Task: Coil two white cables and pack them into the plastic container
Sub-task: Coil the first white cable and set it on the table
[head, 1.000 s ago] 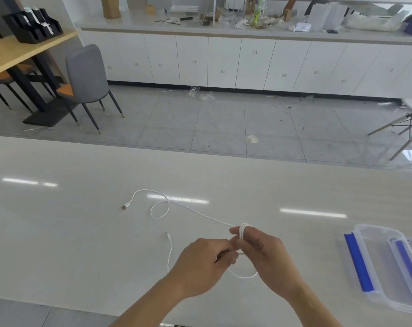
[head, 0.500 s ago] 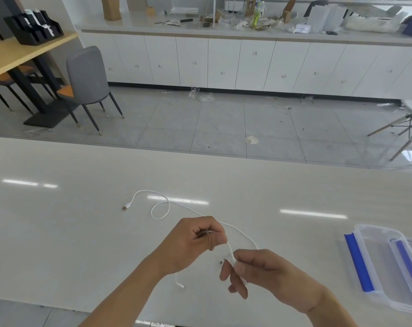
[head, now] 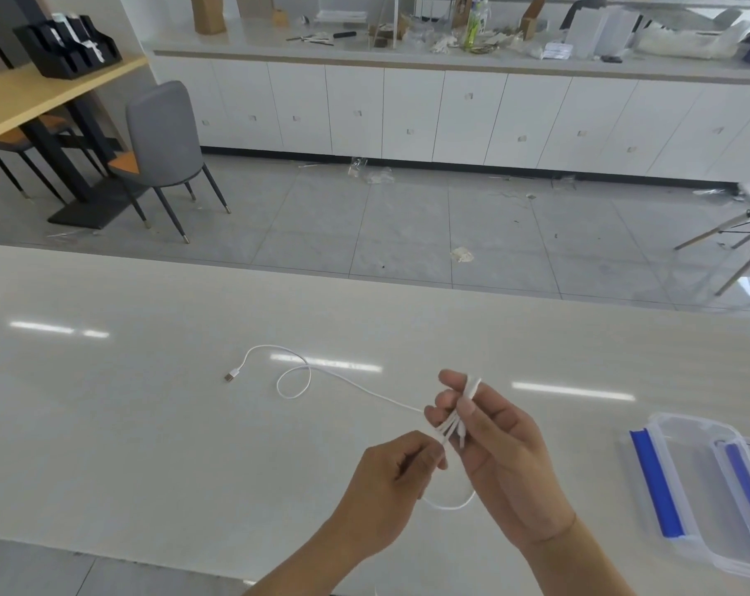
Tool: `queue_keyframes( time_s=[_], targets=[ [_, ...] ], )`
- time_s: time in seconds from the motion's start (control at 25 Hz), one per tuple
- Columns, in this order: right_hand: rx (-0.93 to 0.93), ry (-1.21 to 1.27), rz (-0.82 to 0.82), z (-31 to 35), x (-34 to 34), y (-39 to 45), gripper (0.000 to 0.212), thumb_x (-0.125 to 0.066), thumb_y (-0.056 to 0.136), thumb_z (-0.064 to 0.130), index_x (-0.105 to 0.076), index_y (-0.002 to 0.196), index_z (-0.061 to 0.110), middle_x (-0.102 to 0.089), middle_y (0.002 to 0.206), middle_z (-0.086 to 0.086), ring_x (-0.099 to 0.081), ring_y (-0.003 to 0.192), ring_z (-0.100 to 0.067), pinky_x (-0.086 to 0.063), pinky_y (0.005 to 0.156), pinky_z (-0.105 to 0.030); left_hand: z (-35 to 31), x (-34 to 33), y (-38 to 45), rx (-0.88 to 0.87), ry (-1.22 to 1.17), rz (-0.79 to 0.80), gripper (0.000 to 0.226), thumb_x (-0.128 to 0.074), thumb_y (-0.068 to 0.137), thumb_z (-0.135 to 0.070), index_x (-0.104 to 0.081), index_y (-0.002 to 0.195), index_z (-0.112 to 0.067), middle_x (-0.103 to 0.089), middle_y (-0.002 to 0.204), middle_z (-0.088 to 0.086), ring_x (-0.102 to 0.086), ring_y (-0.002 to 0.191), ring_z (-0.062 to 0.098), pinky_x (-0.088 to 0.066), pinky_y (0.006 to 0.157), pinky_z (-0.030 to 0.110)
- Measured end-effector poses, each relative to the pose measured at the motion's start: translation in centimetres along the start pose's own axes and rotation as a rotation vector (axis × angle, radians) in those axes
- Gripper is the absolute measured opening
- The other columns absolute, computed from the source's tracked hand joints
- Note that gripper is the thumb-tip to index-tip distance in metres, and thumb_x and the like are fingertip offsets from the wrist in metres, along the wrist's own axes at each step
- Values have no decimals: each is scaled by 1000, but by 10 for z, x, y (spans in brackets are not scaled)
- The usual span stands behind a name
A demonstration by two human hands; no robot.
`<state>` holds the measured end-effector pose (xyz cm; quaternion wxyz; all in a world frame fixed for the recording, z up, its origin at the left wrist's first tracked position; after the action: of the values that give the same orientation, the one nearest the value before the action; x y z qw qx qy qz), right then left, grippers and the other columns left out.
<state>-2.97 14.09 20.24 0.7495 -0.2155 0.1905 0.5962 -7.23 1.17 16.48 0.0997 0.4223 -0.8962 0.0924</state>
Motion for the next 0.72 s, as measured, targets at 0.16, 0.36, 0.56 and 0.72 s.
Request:
queue_keyframes(
  time_s=[0.16,0.36,0.56,0.72],
  targets=[
    [96,-371,-190,-3,17,8,24,-59,96,5,-74,111,17,-78,100,-5,-74,94,-20,-56,83,-22,-2,5,0,-20,224,33,19,-51,96,-39,-63,83,-32,-50,52,-15,-40,48,8,-29,50,18],
    [-37,-890,49,-15,22,10,15,-55,99,8,-69,94,11,-75,106,12,-70,99,-4,-50,83,-13,-11,24,4,6,474,99,21,-56,94,-45,-67,88,-28,-53,56,-8,-45,54,10,-38,57,27],
    [-208,-1114,379,-21,21,1,22,-59,97,32,-61,89,11,-68,85,27,-55,69,1,-43,66,-14,-27,58,15,-11,541,197,17,-67,87,-47,-68,85,-31,-62,67,-13,-52,62,4,-40,60,21],
    [-353,-855,513,-17,8,-11,23,-55,101,31,-72,102,16,-67,75,12,-61,75,-10,-50,79,-20,-34,76,24,-31,298,262,8,-75,86,-36,-72,79,-34,-69,78,-15,-58,69,0,-45,66,13]
  ],
)
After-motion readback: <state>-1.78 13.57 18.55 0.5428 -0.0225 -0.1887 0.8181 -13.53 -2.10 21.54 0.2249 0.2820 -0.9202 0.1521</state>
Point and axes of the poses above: each hand's wrist, its own y-axis towards the middle knuckle, its own x-axis out of the back of the hand, z = x × y, the point moved 5 cm from there along y, towards the middle knuckle
